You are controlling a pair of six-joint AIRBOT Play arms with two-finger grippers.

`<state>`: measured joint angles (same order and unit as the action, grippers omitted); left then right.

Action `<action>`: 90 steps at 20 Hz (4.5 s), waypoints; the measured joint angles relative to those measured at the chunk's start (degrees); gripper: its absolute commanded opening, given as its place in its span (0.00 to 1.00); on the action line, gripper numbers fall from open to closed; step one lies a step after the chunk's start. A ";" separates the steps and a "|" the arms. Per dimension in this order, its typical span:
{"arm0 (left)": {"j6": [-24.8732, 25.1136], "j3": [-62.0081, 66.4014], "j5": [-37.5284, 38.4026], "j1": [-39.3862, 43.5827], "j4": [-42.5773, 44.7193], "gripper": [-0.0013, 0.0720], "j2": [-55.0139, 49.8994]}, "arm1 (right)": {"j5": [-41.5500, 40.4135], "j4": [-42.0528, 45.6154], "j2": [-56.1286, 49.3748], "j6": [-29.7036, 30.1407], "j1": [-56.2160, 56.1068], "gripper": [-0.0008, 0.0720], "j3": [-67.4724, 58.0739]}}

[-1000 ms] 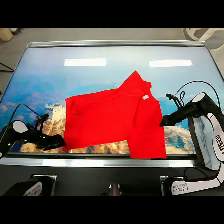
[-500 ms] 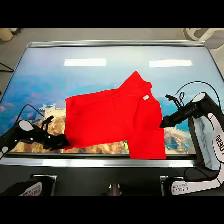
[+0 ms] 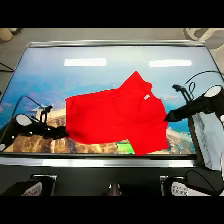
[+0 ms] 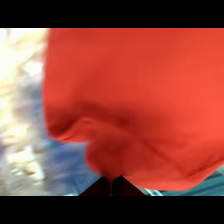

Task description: Fold the shirts.

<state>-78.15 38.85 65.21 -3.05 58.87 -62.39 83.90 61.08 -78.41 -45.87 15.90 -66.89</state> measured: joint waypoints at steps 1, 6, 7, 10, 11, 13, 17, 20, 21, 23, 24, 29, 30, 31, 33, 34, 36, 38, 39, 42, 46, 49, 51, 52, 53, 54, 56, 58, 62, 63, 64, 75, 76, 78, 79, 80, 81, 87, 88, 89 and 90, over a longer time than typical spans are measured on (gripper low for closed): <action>0.33 3.54 0.02 -0.15 0.11 0.05 2.64 | -0.26 -0.15 2.89 0.07 0.00 0.04 -1.99; -1.75 33.14 -9.75 -1.29 -0.17 0.05 18.29 | -9.55 -0.44 19.21 1.01 0.00 0.04 -21.92; -2.73 39.15 -13.99 -1.62 -0.22 0.05 20.55 | -13.55 -0.37 22.58 1.42 0.00 0.04 -26.32; -4.48 54.42 -23.23 -2.21 -0.20 0.05 25.16 | -26.03 3.50 32.74 0.92 0.00 0.04 -36.15; -4.81 57.68 -24.46 -2.29 -0.20 0.05 26.03 | -28.59 5.25 35.30 0.13 0.02 0.04 -37.86; -5.27 61.92 -24.90 -2.43 -0.09 0.05 26.80 | -30.21 8.09 38.80 -1.09 0.02 0.04 -39.93; -5.68 65.05 -21.18 -2.62 1.01 0.05 25.27 | -27.78 10.58 39.98 -2.45 0.02 0.04 -41.66; -5.84 65.64 -14.27 -2.64 2.84 0.05 21.66 | -21.79 11.41 36.35 -4.94 0.02 0.04 -42.10; -5.86 65.42 -11.69 -2.62 3.30 0.05 20.11 | -19.41 11.78 34.23 -5.84 0.00 0.04 -42.16; -5.86 63.34 -5.90 -2.62 4.37 0.05 16.09 | -13.55 12.15 27.80 -7.17 0.00 0.04 -42.18; -5.86 61.27 -3.52 -2.60 4.72 0.05 13.66 | -10.97 12.09 24.22 -7.50 -0.02 0.04 -42.21; -5.88 44.41 -0.02 -2.23 5.88 0.05 -0.24 | 1.90 11.78 0.15 -8.17 -2.75 0.04 -40.52; -5.88 41.77 -0.70 -2.21 6.27 0.05 -3.30 | 2.40 11.72 -4.90 -8.31 -4.37 0.04 -40.13; -5.88 39.71 -1.79 -2.21 6.25 0.05 -6.86 | 2.91 11.96 -9.40 -8.59 -5.99 0.04 -39.76; -5.86 37.70 -3.26 -2.05 6.27 0.05 -13.60 | 1.84 11.82 -16.68 -9.44 -9.09 0.04 -39.56; -5.70 37.57 -4.37 -2.03 6.01 0.05 -16.22 | 0.09 11.85 -19.69 -9.92 -10.47 0.04 -39.39; -5.35 38.45 -6.25 -1.99 6.05 0.05 -21.57 | -4.46 11.61 -23.23 -10.54 -12.37 0.04 -39.32; -5.07 40.92 -8.55 -1.95 5.68 0.05 -25.24 | -10.64 12.00 -25.27 -11.04 -13.03 0.04 -39.50; -5.01 42.29 -9.18 -1.97 5.70 0.05 -26.80 | -14.19 12.22 -25.73 -11.58 -12.98 0.04 -39.89; -4.94 46.34 -11.23 -2.16 5.57 0.05 -30.03 | -19.96 12.90 -26.91 -13.86 -12.00 0.04 -40.35; -4.59 48.30 -7.61 -1.31 5.79 0.05 -33.59 | -13.03 13.31 -28.17 -14.58 -11.13 0.04 -40.09; -1.86 48.83 0.33 -0.96 7.30 0.05 -34.05 | -0.72 14.05 -27.65 -11.39 -10.93 0.04 -39.98; -1.31 47.87 5.97 -0.85 8.74 0.05 -34.34 | 4.52 14.56 -27.41 -11.10 -10.93 0.04 -39.06; -1.31 46.75 8.04 -0.83 9.11 0.05 -34.40 | 5.95 15.10 -27.43 -11.39 -11.19 0.04 -37.92; -1.33 45.35 9.53 -0.74 9.66 0.05 -34.58 | 6.97 15.43 -27.43 -11.69 -11.72 0.04 -36.48; -1.38 43.85 10.73 -0.68 9.88 0.05 -34.62 | 7.74 15.47 -27.45 -11.67 -12.52 0.04 -34.67; -1.60 41.38 11.61 -0.59 9.88 0.05 -34.64 | 8.02 16.02 -27.45 -11.80 -13.66 0.04 -31.89; -1.77 40.11 12.28 -0.59 9.75 0.05 -34.49 | 8.02 17.51 -27.32 -12.74 -14.14 0.04 -30.25; -2.43 39.50 13.18 -0.52 9.62 0.81 -34.10 | 7.74 20.28 -26.67 -14.71 -14.71 0.56 -28.98; -2.95 39.45 13.46 -0.59 9.62 0.80 -33.92 | 7.85 20.57 -26.45 -14.78 -14.69 0.67 -28.83; -3.02 39.58 13.99 -0.79 9.62 0.80 -33.73 | 8.26 20.94 -25.99 -14.49 -14.82 0.77 -28.74; -2.69 14.67 16.06 -6.97 11.82 0.74 -14.40 | 8.24 23.34 -5.53 -9.29 -3.02 0.67 -3.65; -1.92 11.17 14.75 -7.08 11.45 0.74 -12.76 | 6.58 23.12 -3.63 -8.57 -2.43 0.67 0.07; -1.05 5.99 12.28 -7.19 9.88 0.73 -10.80 | 4.79 22.51 -1.18 -7.58 -1.75 0.67 5.18; -0.70 4.24 11.04 -7.04 8.96 0.73 -10.21 | 4.04 21.86 -0.44 -7.32 -1.64 0.67 6.86; -0.50 3.06 10.03 -6.75 8.33 0.73 -9.84 | 3.78 21.46 0.11 -7.08 -1.49 0.67 7.96; -0.26 2.14 9.20 -6.38 7.72 0.73 -9.60 | 3.21 21.42 0.46 -6.95 -1.33 0.67 8.85; 0.02 -0.42 7.28 -4.13 5.60 0.73 -10.23 | 2.19 20.61 1.31 -6.43 -1.07 0.67 10.78; 0.02 -0.61 7.13 -3.93 5.62 0.61 -10.34 | 2.19 20.41 1.36 -6.36 -1.09 0.67 10.86; 0.07 -0.92 6.58 -3.58 5.79 0.44 -10.43 | 2.19 20.33 1.38 -6.36 -1.09 0.67 10.93; 0.11 -1.14 6.27 -3.32 5.73 0.25 -10.71 | 2.19 20.24 1.42 -6.36 -1.09 0.67 10.95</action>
<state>-78.04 37.71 71.48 -6.37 64.60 -73.10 86.08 81.32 -76.99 -52.23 14.81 -55.94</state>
